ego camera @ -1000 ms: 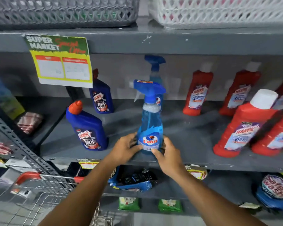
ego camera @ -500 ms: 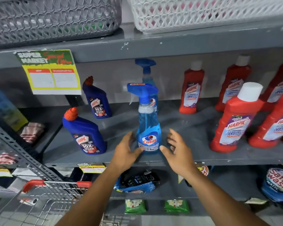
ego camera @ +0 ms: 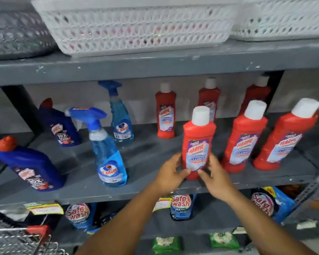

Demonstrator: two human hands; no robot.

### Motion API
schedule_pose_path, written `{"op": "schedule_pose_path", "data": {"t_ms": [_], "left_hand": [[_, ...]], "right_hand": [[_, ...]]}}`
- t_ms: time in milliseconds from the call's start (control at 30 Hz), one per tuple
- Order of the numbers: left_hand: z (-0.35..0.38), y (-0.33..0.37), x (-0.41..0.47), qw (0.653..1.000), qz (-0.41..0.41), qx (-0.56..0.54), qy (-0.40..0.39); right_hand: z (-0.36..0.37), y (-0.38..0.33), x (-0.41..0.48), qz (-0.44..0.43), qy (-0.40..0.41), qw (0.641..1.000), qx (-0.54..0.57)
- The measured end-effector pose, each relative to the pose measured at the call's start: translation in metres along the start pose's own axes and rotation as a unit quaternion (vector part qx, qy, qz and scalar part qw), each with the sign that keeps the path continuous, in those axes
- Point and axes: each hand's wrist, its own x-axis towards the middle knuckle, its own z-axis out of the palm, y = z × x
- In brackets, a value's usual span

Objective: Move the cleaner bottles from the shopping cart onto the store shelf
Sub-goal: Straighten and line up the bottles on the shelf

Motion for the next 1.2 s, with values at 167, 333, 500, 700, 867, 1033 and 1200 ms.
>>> {"op": "schedule_pose_path", "data": {"t_ms": [167, 333, 500, 700, 867, 1033, 1200], "left_hand": [[-0.010, -0.003, -0.001, 0.994, 0.008, 0.066, 0.086], [-0.040, -0.013, -0.014, 0.995, 0.002, 0.059, 0.077], [-0.053, -0.016, -0.015, 0.998, -0.014, 0.054, 0.032], [-0.048, -0.010, -0.040, 0.955, -0.039, 0.178, 0.235], [0.008, 0.004, -0.063, 0.973, 0.078, 0.161, 0.145], [0.078, 0.031, 0.012, 0.991, 0.072, 0.108, 0.029], [0.113, 0.042, 0.069, 0.999, 0.021, 0.035, -0.031]], "right_hand": [[0.012, -0.002, 0.005, -0.015, -0.036, 0.999, 0.011], [0.038, -0.012, 0.005, -0.035, -0.063, 0.997, 0.037], [0.048, -0.012, 0.004, -0.033, -0.056, 0.997, 0.045], [0.028, 0.000, -0.009, -0.061, -0.024, 0.997, 0.042], [-0.051, 0.040, -0.033, -0.082, 0.188, 0.979, 0.025], [-0.100, 0.065, -0.006, -0.017, 0.151, 0.986, -0.063], [-0.109, 0.070, 0.020, -0.007, 0.039, 0.999, -0.004]]}}
